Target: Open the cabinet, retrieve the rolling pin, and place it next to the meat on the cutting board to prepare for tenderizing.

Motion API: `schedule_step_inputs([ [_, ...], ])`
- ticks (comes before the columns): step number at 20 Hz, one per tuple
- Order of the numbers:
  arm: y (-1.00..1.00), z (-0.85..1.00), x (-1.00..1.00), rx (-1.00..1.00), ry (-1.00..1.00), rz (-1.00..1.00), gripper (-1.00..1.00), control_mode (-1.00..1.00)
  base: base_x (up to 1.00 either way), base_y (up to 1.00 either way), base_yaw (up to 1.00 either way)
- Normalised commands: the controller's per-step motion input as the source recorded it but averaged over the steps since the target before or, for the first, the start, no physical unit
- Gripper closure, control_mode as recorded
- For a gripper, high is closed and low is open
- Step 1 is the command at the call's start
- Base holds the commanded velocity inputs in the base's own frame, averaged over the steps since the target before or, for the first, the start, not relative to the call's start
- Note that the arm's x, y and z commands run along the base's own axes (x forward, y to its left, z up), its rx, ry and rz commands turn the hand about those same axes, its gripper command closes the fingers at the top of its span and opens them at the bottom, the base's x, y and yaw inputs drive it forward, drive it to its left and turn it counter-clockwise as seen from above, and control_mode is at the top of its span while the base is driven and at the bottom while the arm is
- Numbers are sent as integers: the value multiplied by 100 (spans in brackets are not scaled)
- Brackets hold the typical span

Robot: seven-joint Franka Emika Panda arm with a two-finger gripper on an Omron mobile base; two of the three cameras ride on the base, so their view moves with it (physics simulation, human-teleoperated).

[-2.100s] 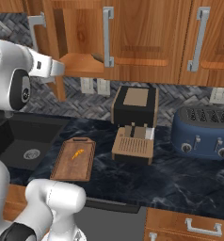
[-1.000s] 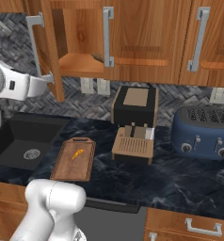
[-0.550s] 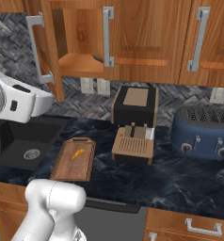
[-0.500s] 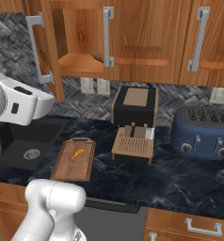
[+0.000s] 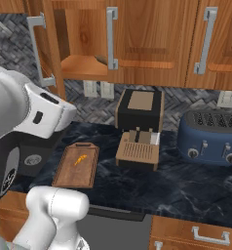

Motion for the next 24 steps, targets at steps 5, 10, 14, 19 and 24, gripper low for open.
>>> schedule_step_inputs([
  [5, -4, 0, 9, 1, 4, 8, -100, -100, 0, 0, 0],
  [10, 0, -8, 24, 3, 0, 12, -100, -100, 0, 0, 0],
  [14, 0, -18, 36, 6, -3, 11, -100, -100, 0, 0, 0],
  [19, 0, -12, 47, 8, -2, 11, -100, -100, 0, 0, 0],
  [24, 0, -6, 61, 8, 0, 9, -100, -100, 0, 0, 0],
])
